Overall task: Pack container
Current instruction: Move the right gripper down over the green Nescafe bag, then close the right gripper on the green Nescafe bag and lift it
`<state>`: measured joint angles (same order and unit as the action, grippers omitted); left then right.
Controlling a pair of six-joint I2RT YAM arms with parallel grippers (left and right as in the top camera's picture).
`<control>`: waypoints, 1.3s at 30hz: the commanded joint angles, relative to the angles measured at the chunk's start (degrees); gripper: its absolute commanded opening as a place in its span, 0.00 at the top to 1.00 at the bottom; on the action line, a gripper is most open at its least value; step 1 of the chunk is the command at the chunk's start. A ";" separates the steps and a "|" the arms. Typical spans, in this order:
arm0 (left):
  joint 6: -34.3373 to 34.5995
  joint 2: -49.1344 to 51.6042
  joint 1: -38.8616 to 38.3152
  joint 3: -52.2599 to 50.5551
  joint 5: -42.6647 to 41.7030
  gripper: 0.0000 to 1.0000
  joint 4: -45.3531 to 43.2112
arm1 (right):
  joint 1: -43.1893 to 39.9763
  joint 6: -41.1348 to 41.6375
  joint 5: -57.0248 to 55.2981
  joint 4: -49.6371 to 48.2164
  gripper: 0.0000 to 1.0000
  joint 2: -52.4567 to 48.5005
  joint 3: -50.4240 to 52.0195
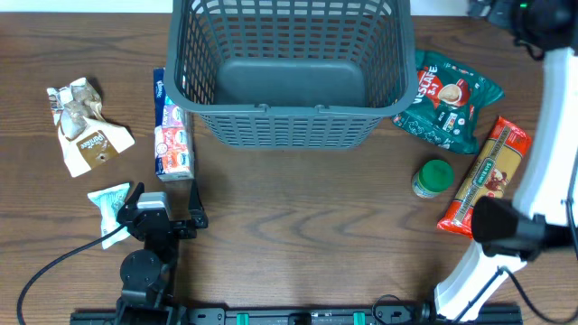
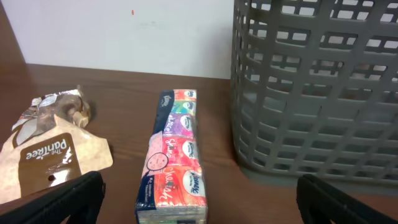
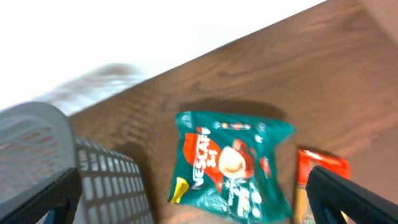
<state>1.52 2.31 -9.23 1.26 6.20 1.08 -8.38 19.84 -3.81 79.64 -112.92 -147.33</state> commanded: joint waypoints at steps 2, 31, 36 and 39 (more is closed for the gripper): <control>0.31 0.13 -0.07 -0.72 0.70 0.01 2.34 | -2.86 10.08 -5.64 6.51 0.01 0.22 -0.42; 0.31 0.13 -0.07 -0.72 0.70 0.01 2.32 | -10.27 -17.42 28.76 -8.52 0.01 -34.27 19.21; 0.33 0.13 -0.07 -0.70 0.70 0.01 2.29 | -10.27 -20.85 34.82 -9.16 0.01 -37.48 19.21; 0.33 0.13 -0.07 -0.70 0.68 0.02 2.27 | -10.25 -20.65 35.15 -8.79 0.01 -38.73 19.28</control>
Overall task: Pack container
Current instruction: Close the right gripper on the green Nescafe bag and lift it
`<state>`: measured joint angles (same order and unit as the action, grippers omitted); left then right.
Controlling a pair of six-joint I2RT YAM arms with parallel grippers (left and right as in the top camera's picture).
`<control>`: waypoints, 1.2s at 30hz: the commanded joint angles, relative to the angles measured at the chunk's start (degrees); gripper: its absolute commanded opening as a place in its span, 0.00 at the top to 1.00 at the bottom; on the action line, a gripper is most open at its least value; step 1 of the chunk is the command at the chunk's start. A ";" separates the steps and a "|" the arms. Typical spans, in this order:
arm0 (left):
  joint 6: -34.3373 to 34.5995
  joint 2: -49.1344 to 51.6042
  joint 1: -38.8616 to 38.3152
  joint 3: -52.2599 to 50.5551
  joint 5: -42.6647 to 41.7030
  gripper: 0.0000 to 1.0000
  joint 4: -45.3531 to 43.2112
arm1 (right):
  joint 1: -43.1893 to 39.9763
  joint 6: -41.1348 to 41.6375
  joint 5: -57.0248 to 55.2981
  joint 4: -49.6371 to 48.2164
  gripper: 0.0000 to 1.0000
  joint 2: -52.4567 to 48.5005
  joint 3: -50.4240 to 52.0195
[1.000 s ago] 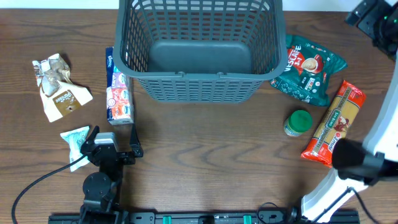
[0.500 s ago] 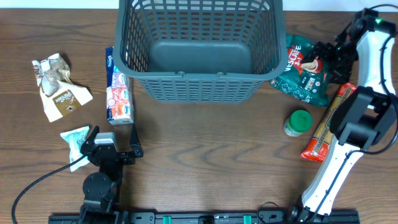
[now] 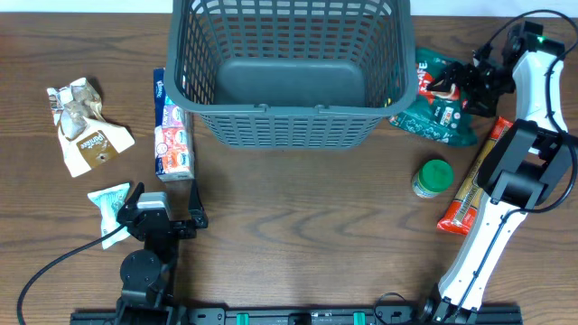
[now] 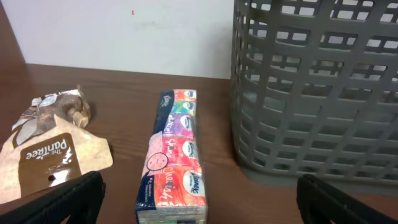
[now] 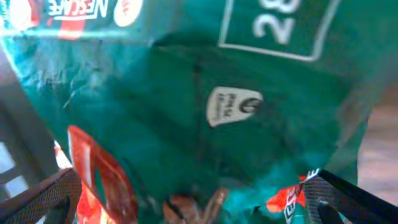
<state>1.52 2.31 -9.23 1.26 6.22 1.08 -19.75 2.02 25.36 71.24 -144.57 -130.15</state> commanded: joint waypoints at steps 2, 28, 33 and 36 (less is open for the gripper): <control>0.35 0.13 -0.07 -0.70 0.66 0.01 2.27 | 1.20 -2.14 5.01 -0.28 0.01 -7.23 2.14; 0.33 0.13 -0.07 -0.63 0.66 0.01 2.27 | -5.07 5.86 -11.87 3.32 0.01 -7.15 1.99; 0.35 0.13 -0.07 -0.61 0.66 0.01 2.27 | -4.26 0.94 -5.55 2.10 0.07 -7.15 2.01; 0.35 0.13 -0.07 -0.59 0.66 0.01 2.27 | -3.32 0.68 -4.74 1.49 0.27 -7.15 2.01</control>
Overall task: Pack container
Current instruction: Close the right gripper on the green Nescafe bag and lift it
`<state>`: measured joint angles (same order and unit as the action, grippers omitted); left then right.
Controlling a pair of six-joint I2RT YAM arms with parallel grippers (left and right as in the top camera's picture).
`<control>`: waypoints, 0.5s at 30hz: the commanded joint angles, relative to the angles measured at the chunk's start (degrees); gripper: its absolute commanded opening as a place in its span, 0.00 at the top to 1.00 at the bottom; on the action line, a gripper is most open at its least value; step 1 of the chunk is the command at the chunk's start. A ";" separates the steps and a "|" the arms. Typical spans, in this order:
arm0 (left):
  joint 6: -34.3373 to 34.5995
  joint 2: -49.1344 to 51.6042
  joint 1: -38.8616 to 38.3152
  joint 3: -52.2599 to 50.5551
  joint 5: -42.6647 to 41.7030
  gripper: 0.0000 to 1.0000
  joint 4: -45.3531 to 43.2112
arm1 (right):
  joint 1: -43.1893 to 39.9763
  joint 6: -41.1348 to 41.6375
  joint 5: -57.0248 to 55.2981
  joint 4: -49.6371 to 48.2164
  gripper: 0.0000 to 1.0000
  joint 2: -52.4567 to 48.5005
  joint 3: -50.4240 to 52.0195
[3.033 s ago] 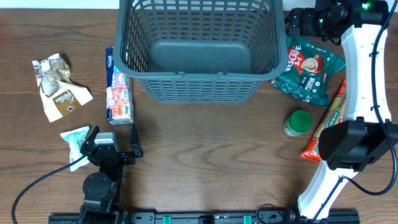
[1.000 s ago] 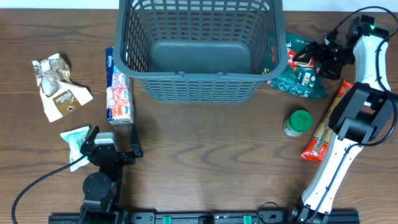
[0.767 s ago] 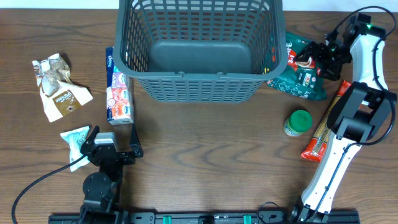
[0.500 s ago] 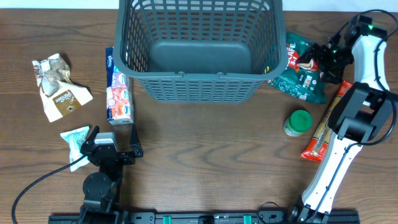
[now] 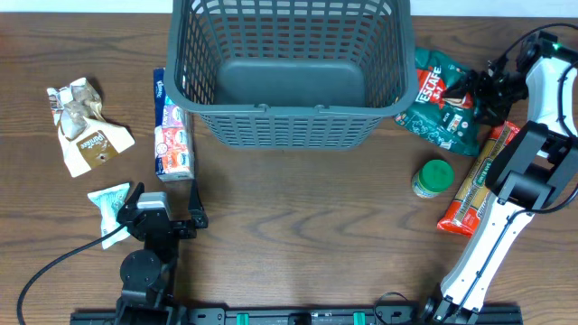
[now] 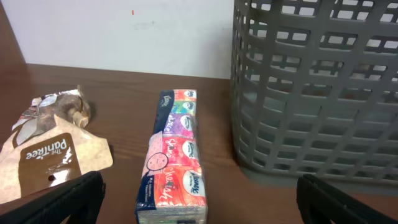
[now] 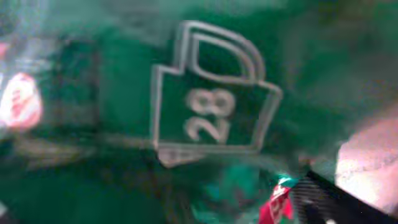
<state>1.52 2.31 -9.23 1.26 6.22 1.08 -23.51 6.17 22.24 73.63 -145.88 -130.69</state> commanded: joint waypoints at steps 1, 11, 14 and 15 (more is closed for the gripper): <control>0.35 0.13 -0.07 -0.59 0.66 0.01 2.25 | 0.74 -3.48 -1.66 -1.03 0.29 -5.84 2.56; 0.33 0.13 -0.07 -0.59 0.66 0.01 1.14 | 2.08 -3.45 -1.66 -1.62 0.68 -5.84 2.56; 0.33 0.13 -0.07 -0.59 0.66 0.01 1.01 | 2.10 -3.45 -1.66 -1.60 0.82 -5.84 2.56; 0.33 0.13 -0.07 -0.59 0.66 0.01 1.01 | 2.10 -3.45 -1.66 -1.60 0.86 -5.84 2.56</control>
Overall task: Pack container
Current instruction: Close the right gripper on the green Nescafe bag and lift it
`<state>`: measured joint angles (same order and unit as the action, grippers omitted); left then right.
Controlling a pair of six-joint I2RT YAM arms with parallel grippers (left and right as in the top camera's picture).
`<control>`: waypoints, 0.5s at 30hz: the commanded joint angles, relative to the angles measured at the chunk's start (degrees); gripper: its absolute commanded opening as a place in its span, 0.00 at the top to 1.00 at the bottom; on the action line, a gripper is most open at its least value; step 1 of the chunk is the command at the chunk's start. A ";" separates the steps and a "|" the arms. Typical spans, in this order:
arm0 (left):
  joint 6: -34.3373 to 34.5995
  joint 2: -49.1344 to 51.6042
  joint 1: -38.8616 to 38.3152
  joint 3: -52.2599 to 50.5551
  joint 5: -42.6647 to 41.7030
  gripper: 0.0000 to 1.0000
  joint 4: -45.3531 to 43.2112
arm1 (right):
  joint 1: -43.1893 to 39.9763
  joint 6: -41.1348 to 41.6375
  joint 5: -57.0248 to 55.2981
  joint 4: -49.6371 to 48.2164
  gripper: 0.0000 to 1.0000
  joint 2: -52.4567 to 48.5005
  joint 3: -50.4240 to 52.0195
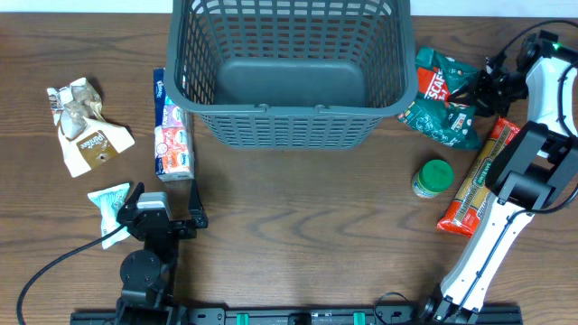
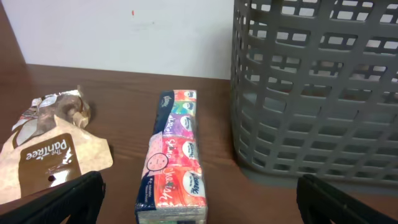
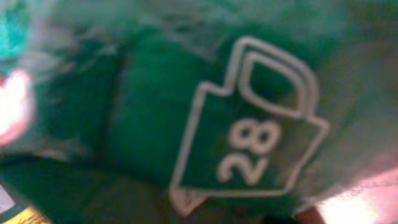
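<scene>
The grey basket (image 1: 289, 72) stands at the back middle, nothing visible inside it. Just right of it the green Nescafe bag (image 1: 441, 97) is crumpled and drawn up at its right edge, where my right gripper (image 1: 490, 87) is shut on it. The bag (image 3: 186, 124) fills the right wrist view, hiding the fingers. My left gripper (image 1: 164, 219) rests open at the front left, its fingers (image 2: 74, 199) apart with nothing between them; it faces the tissue pack (image 2: 174, 155) and the basket wall (image 2: 311, 93).
A tissue pack (image 1: 172, 126) lies along the basket's left side. A brown pouch (image 1: 86, 122) and a small pale packet (image 1: 108, 206) lie at the left. A green-lidded jar (image 1: 433, 178) and a red-and-yellow pasta packet (image 1: 483, 176) lie at the right.
The green bag lay flat beside the basket; now it is bunched up and pulled toward my right gripper at its right edge. The left arm has not moved.
My right gripper was high at the back right, looking down on the flat green bag. Then it was down at the bag's upper right edge, and later pressed close on it. Now the bag is crumpled in its grip. The left arm stayed still throughout.
</scene>
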<state>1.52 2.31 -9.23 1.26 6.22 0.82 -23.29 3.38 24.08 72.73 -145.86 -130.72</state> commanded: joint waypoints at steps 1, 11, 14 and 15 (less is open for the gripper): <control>0.33 0.13 -0.07 -0.59 0.66 0.01 1.25 | 1.88 -0.66 -3.50 -0.68 0.89 -5.86 2.58; 0.33 0.13 -0.07 -0.59 0.66 0.01 1.27 | 1.97 -0.68 -3.45 0.00 0.99 -5.86 2.58; 0.33 0.13 -0.07 -0.59 0.66 0.01 1.25 | 1.95 -0.68 -2.56 0.46 0.99 -5.86 2.58; 0.33 0.13 -0.07 -0.59 0.66 0.02 1.27 | 1.95 -0.70 -2.21 0.66 0.99 -5.86 2.58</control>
<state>1.52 2.31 -9.23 1.26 6.22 0.82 -23.29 3.36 24.67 72.82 -145.86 -130.74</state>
